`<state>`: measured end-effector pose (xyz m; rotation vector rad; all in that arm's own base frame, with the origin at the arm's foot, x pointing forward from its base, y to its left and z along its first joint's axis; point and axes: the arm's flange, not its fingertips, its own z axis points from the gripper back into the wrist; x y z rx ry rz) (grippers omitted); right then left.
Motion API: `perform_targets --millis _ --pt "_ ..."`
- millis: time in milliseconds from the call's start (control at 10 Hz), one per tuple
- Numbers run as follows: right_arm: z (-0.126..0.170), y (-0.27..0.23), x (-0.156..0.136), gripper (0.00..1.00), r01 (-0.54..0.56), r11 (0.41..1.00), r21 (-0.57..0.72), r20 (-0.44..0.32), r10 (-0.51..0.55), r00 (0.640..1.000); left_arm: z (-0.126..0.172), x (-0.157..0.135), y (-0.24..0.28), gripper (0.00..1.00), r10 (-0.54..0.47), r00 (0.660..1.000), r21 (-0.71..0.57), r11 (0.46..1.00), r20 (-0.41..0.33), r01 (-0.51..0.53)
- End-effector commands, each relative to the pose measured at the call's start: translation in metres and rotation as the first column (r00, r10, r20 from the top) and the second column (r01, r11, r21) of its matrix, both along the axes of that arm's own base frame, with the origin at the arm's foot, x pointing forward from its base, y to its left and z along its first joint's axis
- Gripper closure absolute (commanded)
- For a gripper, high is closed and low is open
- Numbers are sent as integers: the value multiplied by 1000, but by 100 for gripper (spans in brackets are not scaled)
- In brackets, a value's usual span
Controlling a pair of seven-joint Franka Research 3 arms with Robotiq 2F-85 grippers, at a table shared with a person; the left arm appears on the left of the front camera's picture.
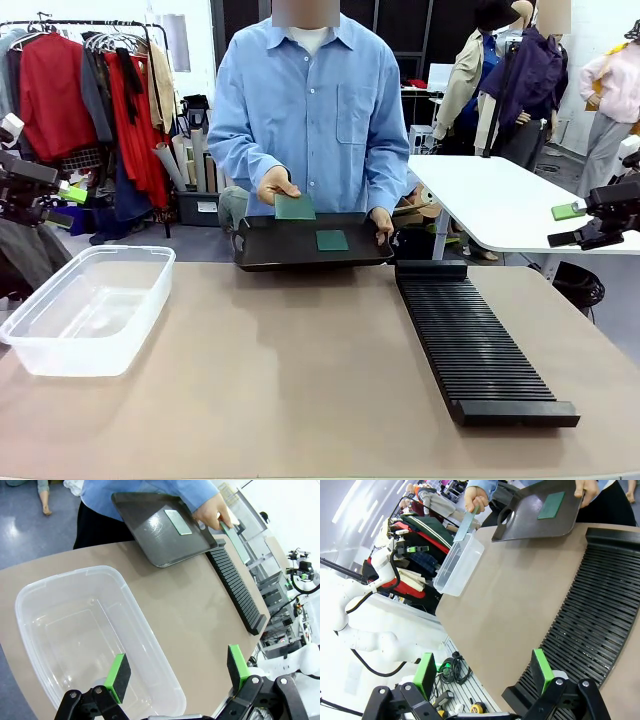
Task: Sort PCBs into racks and boxes based on the side picked up.
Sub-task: Pick up the Blank PCB handed by the Human.
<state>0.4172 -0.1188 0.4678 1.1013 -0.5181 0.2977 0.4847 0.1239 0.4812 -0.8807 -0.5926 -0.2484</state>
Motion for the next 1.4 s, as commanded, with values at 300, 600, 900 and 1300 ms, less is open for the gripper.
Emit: perform_targets --millis 300,600,900,1300 --pt "1 0 0 0 3 1000 4 -4 -3 1000 1 0 0 0 3 1000 1 1000 -9 -3" --pt "1 0 0 0 3 1000 4 -4 -3 1000 0 0 0 0 0 1000 0 1000 0 0" --pt "1 0 0 0 3 1000 4 -4 -3 1000 -18 12 -21 0 -58 998 -141 989 -31 53" --pt "1 0 0 0 3 1000 4 -4 -3 1000 -30 15 -73 0 -158 987 -242 959 -35 145"
